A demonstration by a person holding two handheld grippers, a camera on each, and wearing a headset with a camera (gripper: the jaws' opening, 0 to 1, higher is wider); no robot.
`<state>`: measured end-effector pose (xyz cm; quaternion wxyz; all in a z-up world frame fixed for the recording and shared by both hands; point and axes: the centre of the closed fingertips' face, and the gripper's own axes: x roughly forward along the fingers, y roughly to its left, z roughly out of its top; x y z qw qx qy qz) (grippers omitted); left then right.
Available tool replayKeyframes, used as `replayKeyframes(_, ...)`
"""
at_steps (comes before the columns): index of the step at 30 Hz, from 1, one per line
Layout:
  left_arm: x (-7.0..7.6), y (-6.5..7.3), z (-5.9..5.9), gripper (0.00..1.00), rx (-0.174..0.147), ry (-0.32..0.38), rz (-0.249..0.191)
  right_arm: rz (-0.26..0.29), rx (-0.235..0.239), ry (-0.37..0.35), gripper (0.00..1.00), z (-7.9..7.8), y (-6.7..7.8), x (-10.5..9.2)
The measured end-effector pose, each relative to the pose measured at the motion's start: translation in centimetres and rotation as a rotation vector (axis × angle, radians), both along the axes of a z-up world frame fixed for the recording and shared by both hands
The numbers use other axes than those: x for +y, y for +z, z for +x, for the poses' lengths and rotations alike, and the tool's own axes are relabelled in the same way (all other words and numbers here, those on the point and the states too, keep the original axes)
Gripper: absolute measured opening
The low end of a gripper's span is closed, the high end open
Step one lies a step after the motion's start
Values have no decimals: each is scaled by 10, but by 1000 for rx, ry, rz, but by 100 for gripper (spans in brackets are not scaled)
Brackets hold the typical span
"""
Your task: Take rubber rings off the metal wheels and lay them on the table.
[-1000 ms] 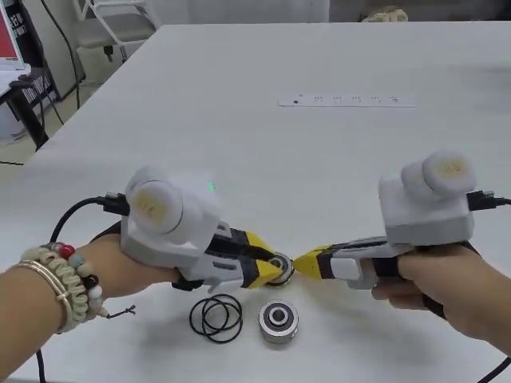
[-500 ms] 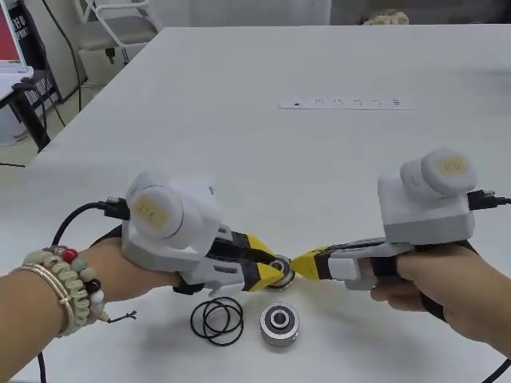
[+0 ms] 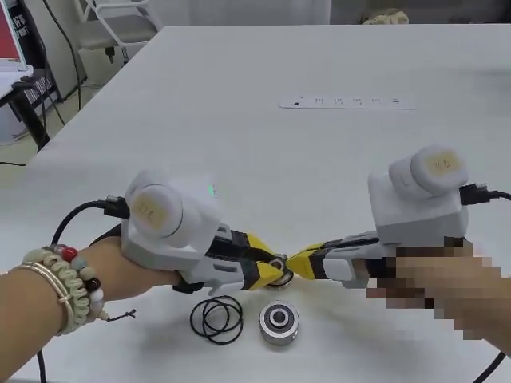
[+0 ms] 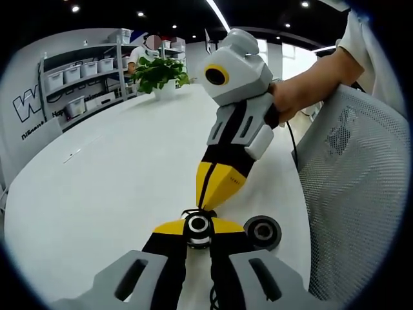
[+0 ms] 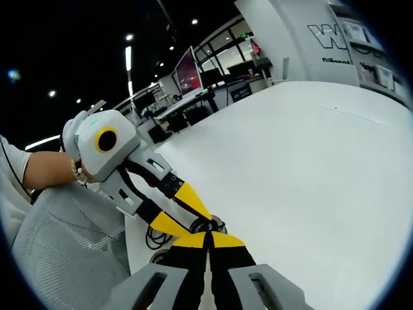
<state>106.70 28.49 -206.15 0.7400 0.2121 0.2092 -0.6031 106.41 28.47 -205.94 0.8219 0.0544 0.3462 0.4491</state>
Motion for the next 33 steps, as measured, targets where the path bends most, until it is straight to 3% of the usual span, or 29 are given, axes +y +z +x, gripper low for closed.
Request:
replayKeyframes(9, 0, 0, 0, 7, 0, -1, -3, -3, -12, 14, 0, 0, 1, 1)
replayKeyframes(18, -1, 1, 0, 7, 0, 1, -3, 16, -24, 35, 0, -2, 6, 6)
replayKeyframes(20, -1, 1, 0, 7, 2, 5, -1, 43, -15, 31, 0, -3, 9, 7)
replayKeyframes(26, 0, 1, 0, 8, -2, -6, 31, 12, -20, 8, 0, 1, 2, -2)
replayKeyframes(29, 4, 4, 0, 9, 17, -16, 51, -1, -23, 4, 0, 2, 1, -4)
replayKeyframes(33, 9, 15, -2, 17, 36, -23, 33, 3, -22, 1, 0, 2, 1, -4)
